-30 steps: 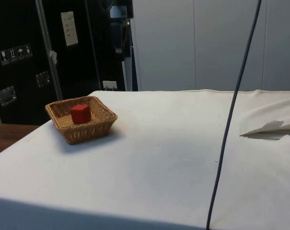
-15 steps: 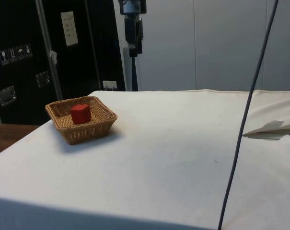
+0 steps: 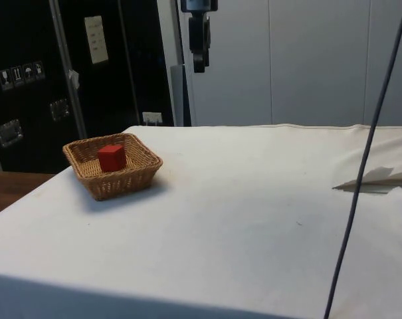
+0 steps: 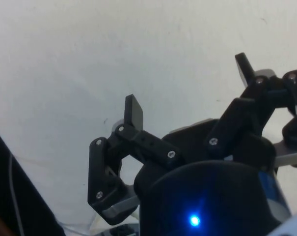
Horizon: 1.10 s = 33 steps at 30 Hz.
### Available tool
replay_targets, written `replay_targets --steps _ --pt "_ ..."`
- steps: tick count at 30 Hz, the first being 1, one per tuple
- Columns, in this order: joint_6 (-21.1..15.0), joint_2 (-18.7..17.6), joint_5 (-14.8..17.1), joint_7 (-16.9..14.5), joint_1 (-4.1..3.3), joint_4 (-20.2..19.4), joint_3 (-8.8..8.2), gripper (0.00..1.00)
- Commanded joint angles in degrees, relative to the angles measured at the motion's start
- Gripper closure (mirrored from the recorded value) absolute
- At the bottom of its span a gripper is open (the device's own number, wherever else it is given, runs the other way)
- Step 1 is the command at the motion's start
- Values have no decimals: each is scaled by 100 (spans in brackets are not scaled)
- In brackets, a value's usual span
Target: Pick up the cube and place it into the basket.
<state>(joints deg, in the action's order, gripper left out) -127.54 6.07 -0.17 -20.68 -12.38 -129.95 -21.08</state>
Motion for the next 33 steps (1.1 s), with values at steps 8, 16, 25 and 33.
replay_targets --steps 8,16,25,33 --pt "-183 458 -481 246 34 -447 23 0" --pt "-160 676 -619 338 34 -659 46 0" --pt "-63 877 -630 533 52 -854 46 0" --pt "0 917 -602 762 52 -888 34 0"
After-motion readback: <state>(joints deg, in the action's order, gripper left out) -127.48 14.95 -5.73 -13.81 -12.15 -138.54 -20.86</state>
